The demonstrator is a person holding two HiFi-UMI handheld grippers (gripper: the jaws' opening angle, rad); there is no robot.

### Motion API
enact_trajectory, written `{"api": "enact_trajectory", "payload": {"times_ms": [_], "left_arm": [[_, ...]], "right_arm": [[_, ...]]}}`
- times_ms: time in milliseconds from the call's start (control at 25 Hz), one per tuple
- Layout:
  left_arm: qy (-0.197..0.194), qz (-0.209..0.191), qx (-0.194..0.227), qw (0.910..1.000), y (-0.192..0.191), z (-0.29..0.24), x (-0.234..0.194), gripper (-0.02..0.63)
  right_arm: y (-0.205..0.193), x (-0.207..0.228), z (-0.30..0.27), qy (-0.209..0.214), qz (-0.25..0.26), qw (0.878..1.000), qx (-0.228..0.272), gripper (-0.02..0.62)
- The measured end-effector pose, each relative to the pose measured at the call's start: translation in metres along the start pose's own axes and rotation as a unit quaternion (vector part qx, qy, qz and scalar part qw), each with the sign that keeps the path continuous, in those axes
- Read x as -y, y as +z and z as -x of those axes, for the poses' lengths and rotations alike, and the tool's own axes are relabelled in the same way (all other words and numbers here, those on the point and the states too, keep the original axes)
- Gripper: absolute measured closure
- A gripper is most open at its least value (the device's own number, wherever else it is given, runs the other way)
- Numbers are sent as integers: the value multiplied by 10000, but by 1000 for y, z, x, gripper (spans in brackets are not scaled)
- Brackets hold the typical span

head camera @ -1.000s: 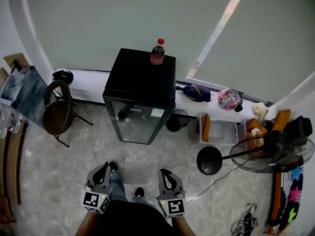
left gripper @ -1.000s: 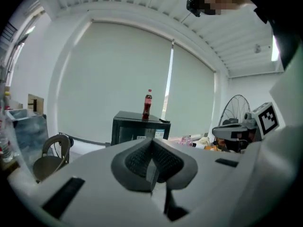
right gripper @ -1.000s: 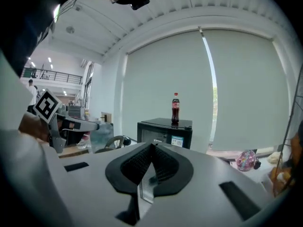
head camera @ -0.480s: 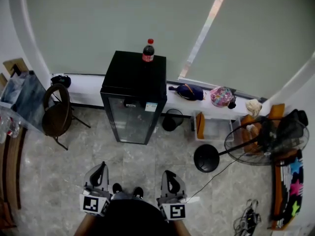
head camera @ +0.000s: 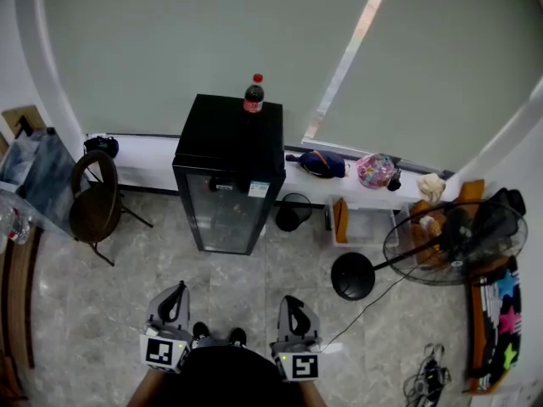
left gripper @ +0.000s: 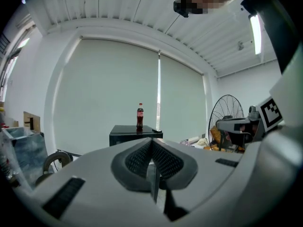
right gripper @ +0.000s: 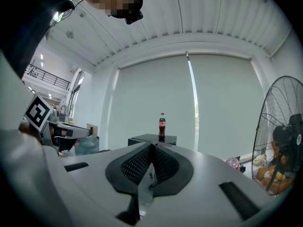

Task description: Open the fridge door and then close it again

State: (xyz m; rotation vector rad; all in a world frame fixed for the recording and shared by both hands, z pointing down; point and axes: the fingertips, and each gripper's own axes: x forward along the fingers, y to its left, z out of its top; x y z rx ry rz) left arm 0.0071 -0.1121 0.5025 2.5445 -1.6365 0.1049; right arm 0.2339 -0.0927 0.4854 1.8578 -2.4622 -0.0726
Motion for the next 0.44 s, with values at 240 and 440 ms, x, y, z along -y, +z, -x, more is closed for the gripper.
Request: {"api": "enact_trajectory", "payload": {"times_ms": [240, 440], "left_arm": [[-8, -5, -12, 10000, 1, -1, -6, 600], [-17, -7, -28, 10000, -1, 3, -11, 600]], "right_arm": [[2, 0, -1, -66, 52, 10000, 1, 584], [2, -6, -2, -77, -2, 10000, 6, 584]]}}
